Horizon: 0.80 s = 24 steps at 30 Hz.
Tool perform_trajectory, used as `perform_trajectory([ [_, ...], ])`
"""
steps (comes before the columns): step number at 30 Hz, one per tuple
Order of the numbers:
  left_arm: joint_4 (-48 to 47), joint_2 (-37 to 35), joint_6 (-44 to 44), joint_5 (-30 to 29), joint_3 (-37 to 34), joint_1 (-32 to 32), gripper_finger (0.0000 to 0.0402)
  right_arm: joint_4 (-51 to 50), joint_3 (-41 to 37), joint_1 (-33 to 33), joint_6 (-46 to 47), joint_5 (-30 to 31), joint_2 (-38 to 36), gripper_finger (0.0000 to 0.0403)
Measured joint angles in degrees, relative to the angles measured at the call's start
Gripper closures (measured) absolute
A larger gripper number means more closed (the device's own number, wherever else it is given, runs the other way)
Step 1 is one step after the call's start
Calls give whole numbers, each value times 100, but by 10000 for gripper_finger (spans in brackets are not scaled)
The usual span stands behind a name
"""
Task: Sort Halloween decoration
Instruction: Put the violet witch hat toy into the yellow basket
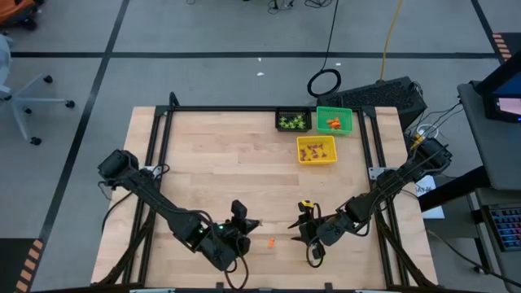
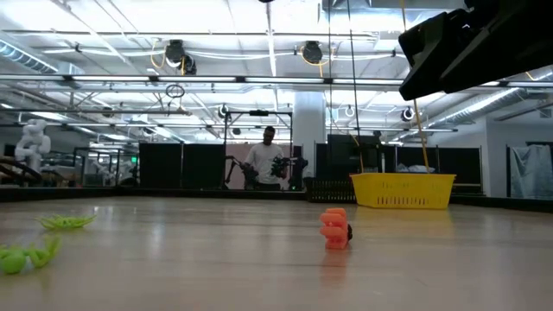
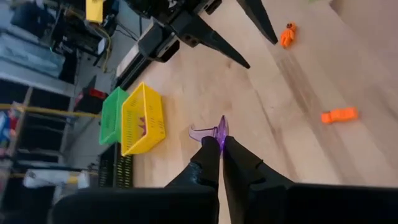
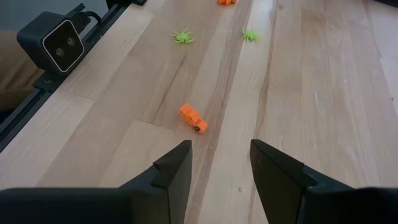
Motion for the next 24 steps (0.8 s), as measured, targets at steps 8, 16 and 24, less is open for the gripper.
perform_trajectory([
  [8,0,0,1290,-26,0,0,396,0,0,-1,-21,0,0,252],
  [16,2,0,2993,-37,-2,0,396,0,0,0,-22,2,0,252],
  [24,2,0,4388,-182,-2,0,396,0,0,-1,-22,2,0,252],
])
